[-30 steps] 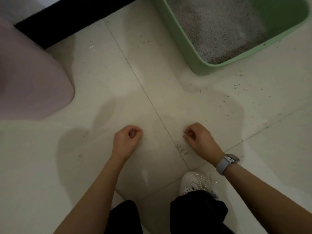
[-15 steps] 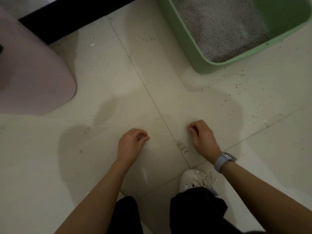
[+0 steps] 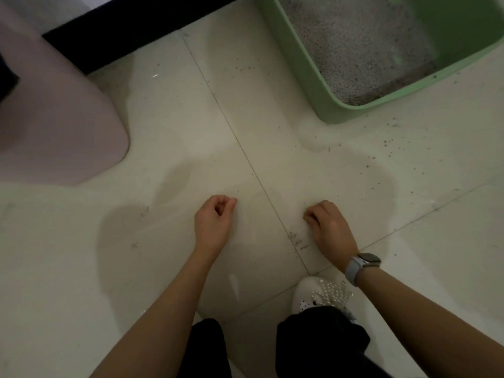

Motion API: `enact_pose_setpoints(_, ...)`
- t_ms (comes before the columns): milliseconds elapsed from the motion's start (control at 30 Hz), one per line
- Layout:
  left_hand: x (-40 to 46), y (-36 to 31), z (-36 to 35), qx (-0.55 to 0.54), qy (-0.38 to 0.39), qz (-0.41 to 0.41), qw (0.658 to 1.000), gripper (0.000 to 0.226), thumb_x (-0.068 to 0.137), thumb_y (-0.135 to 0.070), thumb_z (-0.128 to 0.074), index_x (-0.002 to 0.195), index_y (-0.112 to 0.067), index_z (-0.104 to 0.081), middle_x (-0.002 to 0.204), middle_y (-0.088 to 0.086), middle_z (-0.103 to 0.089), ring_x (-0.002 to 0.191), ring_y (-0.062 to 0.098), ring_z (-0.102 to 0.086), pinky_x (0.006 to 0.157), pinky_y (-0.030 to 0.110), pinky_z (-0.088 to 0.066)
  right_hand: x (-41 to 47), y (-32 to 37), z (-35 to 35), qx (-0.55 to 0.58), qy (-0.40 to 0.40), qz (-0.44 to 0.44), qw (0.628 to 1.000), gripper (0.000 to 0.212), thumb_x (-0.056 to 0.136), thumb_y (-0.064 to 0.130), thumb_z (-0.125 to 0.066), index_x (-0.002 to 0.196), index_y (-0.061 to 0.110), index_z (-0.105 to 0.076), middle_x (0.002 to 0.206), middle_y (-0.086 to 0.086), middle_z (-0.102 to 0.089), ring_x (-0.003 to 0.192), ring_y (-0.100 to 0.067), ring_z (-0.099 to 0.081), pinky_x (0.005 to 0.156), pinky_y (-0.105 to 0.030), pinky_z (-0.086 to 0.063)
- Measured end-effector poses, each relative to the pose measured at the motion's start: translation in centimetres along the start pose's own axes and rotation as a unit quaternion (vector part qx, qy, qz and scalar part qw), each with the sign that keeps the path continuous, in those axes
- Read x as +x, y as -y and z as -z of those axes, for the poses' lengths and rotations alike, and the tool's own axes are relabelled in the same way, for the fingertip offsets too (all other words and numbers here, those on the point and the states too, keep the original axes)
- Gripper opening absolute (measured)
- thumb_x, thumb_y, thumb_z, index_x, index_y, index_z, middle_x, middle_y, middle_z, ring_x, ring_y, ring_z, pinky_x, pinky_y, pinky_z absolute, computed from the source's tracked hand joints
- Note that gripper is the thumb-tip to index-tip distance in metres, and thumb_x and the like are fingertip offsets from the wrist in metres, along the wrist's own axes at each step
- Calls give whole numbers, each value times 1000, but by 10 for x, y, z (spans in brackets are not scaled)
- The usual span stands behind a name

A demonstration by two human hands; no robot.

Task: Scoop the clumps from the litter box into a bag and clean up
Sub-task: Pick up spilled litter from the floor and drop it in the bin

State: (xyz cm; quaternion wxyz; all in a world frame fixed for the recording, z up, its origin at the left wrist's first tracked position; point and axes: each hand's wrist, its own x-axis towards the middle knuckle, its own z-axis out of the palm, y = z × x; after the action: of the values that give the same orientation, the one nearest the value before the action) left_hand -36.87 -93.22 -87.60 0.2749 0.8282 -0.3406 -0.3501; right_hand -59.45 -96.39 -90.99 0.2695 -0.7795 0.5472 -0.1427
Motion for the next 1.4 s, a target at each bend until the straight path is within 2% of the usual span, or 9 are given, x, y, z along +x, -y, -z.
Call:
enact_pose_setpoints(100, 7, -15, 5, -157, -7, 94, 983, 17, 90, -17, -59, 73, -14, -61, 66, -3, -56, 60, 7, -48, 62, 20, -40, 2, 4, -5, -46, -15, 7, 999, 19, 84, 7, -43, 74, -1, -57, 72, -18, -53, 66, -33, -53, 60, -31, -39)
enact_pose_setpoints(233, 16, -29, 14, -446, 33, 192, 873, 16, 92, -3, -52, 78, -7, -59, 61, -1, -65, 57, 8, -59, 58, 17, -50, 21, 30, 4, 154, 50, -201, 966, 14, 89, -5, -45, 80, 1, -54, 80, -12, -53, 73, -24, -48, 61, -22, -29)
enact_pose_setpoints(400, 22, -34, 33, -600, 68, 224, 765, 23, 69, -2, -39, 62, -5, -61, 56, 5, -58, 49, 14, -53, 48, 18, -46, 59, 61, 29, 623, 237, -277, 692, 22, 89, -3, -39, 73, 4, -52, 68, -5, -51, 58, -12, -47, 53, -16, -40)
enact_pose_setpoints(500, 26, -31, 39, -579, 56, 231, 780, 29, 68, -6, -38, 52, -7, -62, 51, 4, -52, 45, 13, -44, 42, 16, -36, 78, 69, 36, 678, 284, -255, 628, 24, 82, 6, -44, 66, 9, -62, 66, -5, -56, 57, -12, -50, 54, -18, -43)
enact_pose_setpoints(600, 30, -19, 35, -369, 5, 197, 908, 28, 88, -9, -46, 66, -6, -62, 52, -2, -49, 51, 12, -40, 47, 18, -34, 94, 74, 33, 652, 240, -259, 671, 32, 92, 9, -39, 65, 8, -55, 62, -4, -54, 54, -12, -46, 52, -19, -37)
enact_pose_setpoints(667, 29, -11, 27, -166, -15, 125, 978, 16, 88, -16, -58, 78, -8, -69, 63, -4, -56, 61, 11, -49, 61, 23, -42, 104, 74, 25, 560, 201, -254, 763, 29, 93, 9, -46, 65, 8, -51, 61, -4, -51, 54, -12, -42, 53, -21, -33)
enact_pose_setpoints(733, 25, -9, 18, -54, -18, 63, 996, 11, 84, -17, -65, 86, -8, -72, 73, -2, -61, 71, 10, -53, 72, 23, -43, 112, 70, 15, 378, 184, -205, 884, 20, 89, 10, -57, 69, 8, -55, 65, -2, -53, 58, -12, -45, 56, -21, -36)
enact_pose_setpoints(833, 22, -14, 5, 19, -16, -11, 1000, 9, 81, -14, -68, 86, -7, -72, 75, 8, -64, 69, 12, -51, 71, 21, -39, 119, 69, 2, 189, 168, -103, 962, 6, 85, 9, -61, 87, 6, -66, 84, -3, -60, 76, -12, -51, 64, -12, -37)
enact_pose_setpoints(1400, 29, -10, -11, 101, 10, -49, 994, 11, 84, -18, -64, 87, -9, -71, 88, 10, -67, 85, 26, -60, 78, 32, -43, 120, 70, -31, -14, 131, 101, 986, 6, 83, -6, -54, 82, -6, -60, 87, -22, -56, 83, -36, -53, 70, -38, -42)
